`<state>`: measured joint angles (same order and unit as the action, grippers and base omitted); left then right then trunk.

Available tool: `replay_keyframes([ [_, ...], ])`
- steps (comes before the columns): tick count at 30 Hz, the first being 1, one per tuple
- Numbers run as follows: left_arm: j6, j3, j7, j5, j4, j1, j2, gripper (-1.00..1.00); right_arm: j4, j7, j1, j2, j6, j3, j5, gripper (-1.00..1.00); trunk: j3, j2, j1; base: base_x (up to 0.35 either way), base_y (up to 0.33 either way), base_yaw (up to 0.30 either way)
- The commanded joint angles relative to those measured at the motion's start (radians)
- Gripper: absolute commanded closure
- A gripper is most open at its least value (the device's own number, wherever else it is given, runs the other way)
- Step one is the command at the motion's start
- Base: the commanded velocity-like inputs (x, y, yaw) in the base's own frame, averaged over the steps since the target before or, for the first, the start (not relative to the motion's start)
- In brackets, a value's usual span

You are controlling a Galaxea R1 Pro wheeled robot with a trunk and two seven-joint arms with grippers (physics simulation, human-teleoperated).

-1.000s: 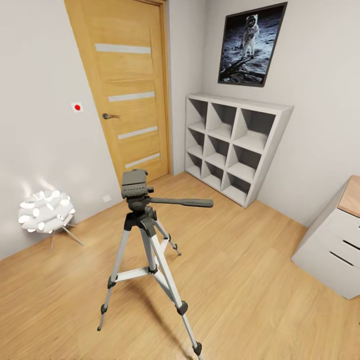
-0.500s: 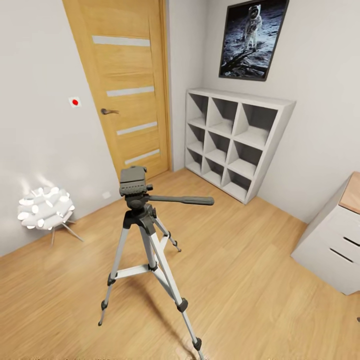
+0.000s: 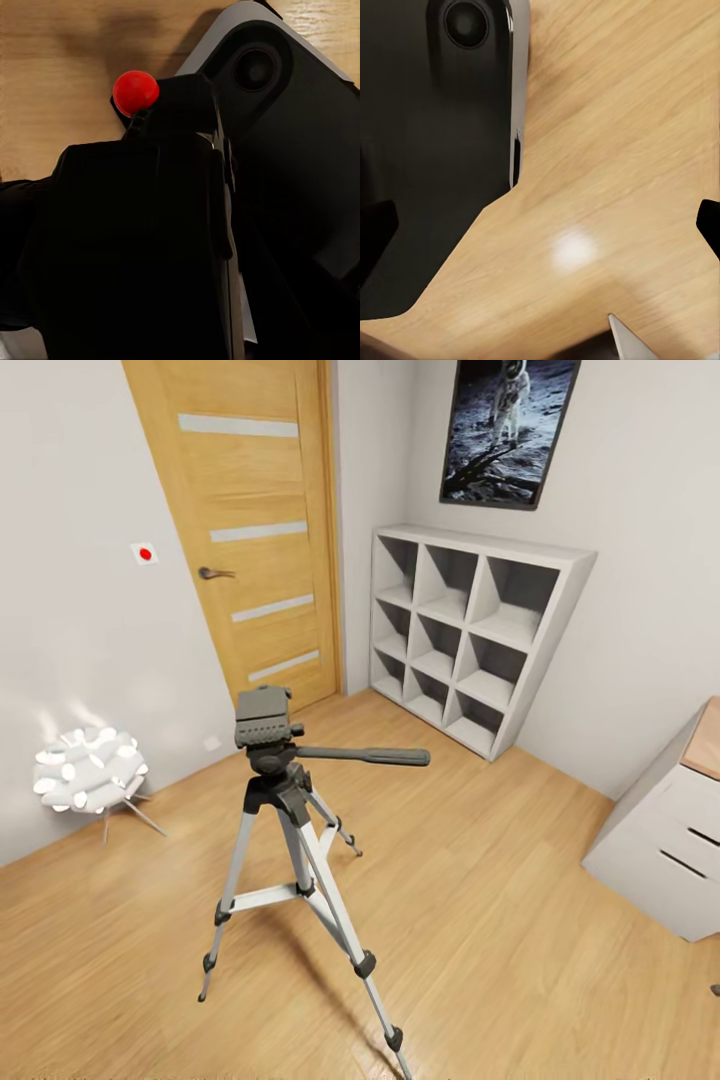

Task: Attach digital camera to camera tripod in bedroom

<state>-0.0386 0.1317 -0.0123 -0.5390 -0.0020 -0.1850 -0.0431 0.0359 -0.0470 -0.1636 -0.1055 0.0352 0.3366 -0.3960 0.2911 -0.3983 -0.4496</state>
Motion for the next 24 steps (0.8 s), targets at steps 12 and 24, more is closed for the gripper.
replay_keyframes([
  [12, -0.003, 0.008, 0.001, 0.006, 0.0, -0.001, 0.0, 1.0, -0.001, -0.004, -0.001, 0.0, 0.003, 0.009, -0.007, -1.0, 0.021, -0.002, 0.0, 0.0, 0.0, 0.0],
  [24, -0.003, 0.008, 0.001, 0.006, 0.0, -0.001, 0.0, 1.0, -0.001, -0.004, -0.001, 0.0, 0.003, 0.009, -0.007, -1.0, 0.041, -0.002, 0.0, 0.0, 0.0, 0.0],
])
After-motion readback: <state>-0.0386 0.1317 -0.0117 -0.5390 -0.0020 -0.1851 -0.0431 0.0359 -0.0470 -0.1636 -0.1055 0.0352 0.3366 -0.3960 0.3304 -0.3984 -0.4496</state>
